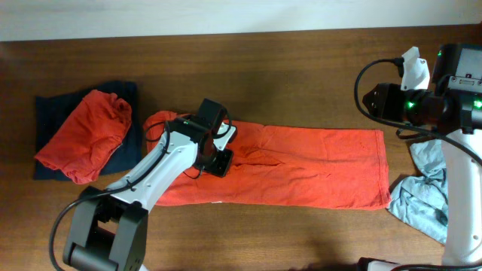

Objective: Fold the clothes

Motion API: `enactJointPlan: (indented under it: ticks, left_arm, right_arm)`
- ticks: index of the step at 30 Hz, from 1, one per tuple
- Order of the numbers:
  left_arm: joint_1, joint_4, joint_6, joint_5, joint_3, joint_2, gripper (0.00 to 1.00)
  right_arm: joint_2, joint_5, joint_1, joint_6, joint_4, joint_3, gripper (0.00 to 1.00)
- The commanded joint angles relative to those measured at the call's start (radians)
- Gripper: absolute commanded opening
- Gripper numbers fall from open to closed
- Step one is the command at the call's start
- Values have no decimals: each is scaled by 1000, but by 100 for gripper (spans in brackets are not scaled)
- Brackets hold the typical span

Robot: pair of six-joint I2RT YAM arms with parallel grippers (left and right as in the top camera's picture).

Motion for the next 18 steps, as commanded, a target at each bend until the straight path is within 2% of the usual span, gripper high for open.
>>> enactJointPlan:
  ticks: [1,4,8,16,18]
  left_arm:
    - [1,8,16,-96,5,18,34]
    - [1,9,16,-126,5,22,47]
    - [1,21,17,-125,5,46,46]
    - [0,18,16,-113,20,71,7]
    - [0,-5,16,-113,56,71,2]
  right_arm:
    - [4,9,7,8,3,2,51]
    - [4,9,7,8,2,2,51]
    - [4,9,7,8,1,2,51]
    - [4,9,7,8,0,2,50]
    - [4,9,7,8,0,2,50]
